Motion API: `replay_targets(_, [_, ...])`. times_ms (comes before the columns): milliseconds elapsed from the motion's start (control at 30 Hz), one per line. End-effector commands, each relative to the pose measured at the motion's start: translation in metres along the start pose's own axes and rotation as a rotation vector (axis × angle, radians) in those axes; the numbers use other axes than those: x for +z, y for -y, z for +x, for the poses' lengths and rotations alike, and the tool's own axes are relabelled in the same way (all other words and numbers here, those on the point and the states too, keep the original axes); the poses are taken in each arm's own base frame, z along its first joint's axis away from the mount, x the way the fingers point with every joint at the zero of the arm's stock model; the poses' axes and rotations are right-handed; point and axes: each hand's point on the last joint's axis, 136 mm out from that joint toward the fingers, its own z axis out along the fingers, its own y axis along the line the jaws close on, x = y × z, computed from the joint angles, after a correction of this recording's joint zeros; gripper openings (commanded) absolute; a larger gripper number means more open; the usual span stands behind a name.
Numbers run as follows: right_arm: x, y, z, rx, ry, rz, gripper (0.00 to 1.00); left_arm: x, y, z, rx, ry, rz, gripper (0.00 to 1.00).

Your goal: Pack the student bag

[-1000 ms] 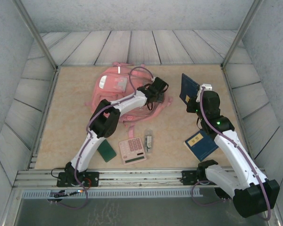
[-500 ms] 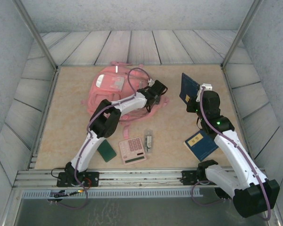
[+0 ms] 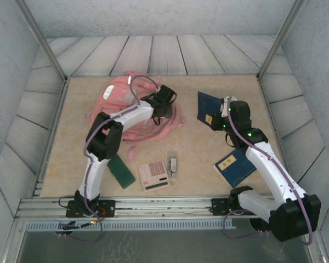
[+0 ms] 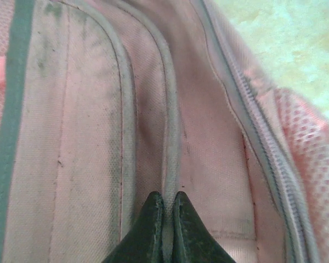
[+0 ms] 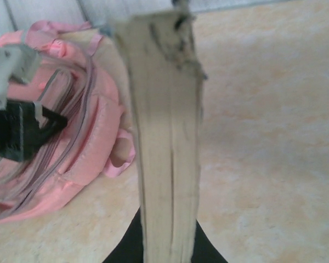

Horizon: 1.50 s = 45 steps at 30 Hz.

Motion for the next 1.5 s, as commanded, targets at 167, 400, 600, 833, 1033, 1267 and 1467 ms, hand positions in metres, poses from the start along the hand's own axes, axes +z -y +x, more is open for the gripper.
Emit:
replay_targets(167, [-0.008, -0.061, -0.014, 0.058, -0.082, -0.323, 0.00, -0.106, -0.001, -0.039, 0.066, 0.003, 0.295, 0.00])
replay_targets(400, [-0.012, -0.105, -0.016, 0.130, -0.169, -0.585, 0.00, -0.159, -0.001, -0.057, 0.086, 0.051, 0.450, 0.00])
replay_targets(600, [0.001, -0.124, -0.008, 0.274, -0.234, -0.715, 0.00, -0.199, 0.006, -0.074, 0.084, 0.092, 0.591, 0.00])
replay_targets(833, [0.023, -0.126, 0.012, 0.438, -0.273, -0.736, 0.00, -0.223, -0.010, -0.094, 0.049, 0.148, 0.620, 0.00])
replay_targets(1033, [0.023, -0.126, 0.020, 0.422, -0.287, -0.736, 0.00, -0.236, -0.017, -0.102, 0.040, 0.161, 0.664, 0.00])
replay_targets(1267, [0.044, -0.158, 0.029, 0.456, -0.353, -0.806, 0.00, -0.261, 0.001, -0.102, 0.092, 0.173, 0.805, 0.00])
replay_targets(1467, [0.076, -0.192, 0.024, 0.622, -0.347, -0.901, 0.00, -0.275, 0.003, -0.106, 0.093, 0.194, 0.867, 0.00])
